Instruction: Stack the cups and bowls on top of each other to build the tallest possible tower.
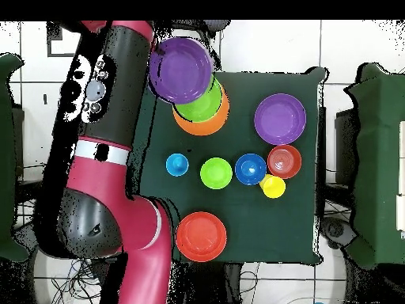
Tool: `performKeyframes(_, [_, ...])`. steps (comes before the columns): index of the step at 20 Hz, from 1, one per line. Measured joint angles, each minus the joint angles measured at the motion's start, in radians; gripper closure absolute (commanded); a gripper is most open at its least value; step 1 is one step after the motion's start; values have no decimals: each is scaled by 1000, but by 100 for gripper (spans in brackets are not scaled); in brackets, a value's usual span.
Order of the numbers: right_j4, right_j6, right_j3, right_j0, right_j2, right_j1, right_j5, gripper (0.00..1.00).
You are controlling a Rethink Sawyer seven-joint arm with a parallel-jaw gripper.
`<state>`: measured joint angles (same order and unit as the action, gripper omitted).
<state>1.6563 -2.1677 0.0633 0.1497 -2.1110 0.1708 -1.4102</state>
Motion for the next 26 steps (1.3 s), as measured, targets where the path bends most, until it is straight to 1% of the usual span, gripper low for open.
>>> performKeyframes(15, [-1, 5, 14, 1, -11, 5, 12, 100])
performKeyframes(18, [-18, 5, 14, 1, -5, 8, 25, 100])
performKeyframes(26, [-115, 5, 15, -1, 26, 26, 78, 100])
